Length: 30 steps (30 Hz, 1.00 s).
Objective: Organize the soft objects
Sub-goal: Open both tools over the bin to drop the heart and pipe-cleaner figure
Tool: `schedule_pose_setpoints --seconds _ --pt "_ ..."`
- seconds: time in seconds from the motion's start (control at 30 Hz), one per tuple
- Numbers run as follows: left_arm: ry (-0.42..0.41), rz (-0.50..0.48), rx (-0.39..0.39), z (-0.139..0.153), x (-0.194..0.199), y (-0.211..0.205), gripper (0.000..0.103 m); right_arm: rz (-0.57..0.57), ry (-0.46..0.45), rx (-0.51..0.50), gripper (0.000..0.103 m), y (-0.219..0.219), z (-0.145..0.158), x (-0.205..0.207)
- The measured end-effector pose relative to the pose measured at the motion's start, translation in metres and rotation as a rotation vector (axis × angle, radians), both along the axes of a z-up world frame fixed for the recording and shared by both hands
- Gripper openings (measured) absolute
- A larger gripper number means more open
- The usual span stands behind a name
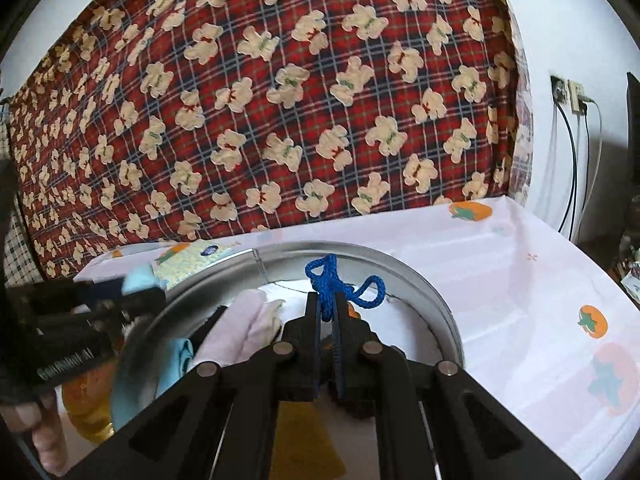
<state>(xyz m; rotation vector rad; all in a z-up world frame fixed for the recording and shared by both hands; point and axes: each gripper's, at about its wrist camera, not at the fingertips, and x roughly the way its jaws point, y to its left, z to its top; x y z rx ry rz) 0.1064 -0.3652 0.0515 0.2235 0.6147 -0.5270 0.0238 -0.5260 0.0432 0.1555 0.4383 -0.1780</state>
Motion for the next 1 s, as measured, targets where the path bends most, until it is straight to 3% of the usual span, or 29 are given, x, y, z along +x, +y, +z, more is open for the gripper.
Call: schedule_pose_setpoints --seconds 0.23,0.4,0.53,0.57,0.6,0.73,0.77,1.0 --pt "-0.006 -0.027 -0.026 0.019 -0.001 -0.011 0.029 0.01 0.027 0.012 0.006 -0.004 -0.006 0.001" --pt "0.012 -0.019 0.006 0.005 0.004 -0.016 0.032 0.02 0.039 0.018 0.006 -0.004 -0.008 0.002" --pt "0.05 -0.005 0.023 -0.01 0.009 -0.017 0.046 0.022 0.041 0.029 0.007 -0.005 -0.01 0.002" --pt "0.054 0.003 0.026 -0.012 0.01 -0.017 0.062 0.019 0.041 0.032 0.007 -0.005 -0.01 0.002" --pt "0.052 0.015 0.032 -0.013 0.01 -0.016 0.076 0.01 0.042 0.033 0.011 -0.006 -0.011 0.002" --pt "0.004 0.045 0.027 -0.009 0.003 -0.007 0.087 -0.009 0.018 0.068 0.064 -0.01 -0.011 -0.002" --pt "-0.005 0.046 0.03 -0.008 0.002 -0.005 0.089 -0.017 0.005 0.066 0.069 -0.009 -0.009 -0.005" --pt "-0.068 0.064 0.045 -0.002 -0.009 0.021 0.098 -0.015 -0.009 0.049 0.072 0.0 -0.003 -0.01"
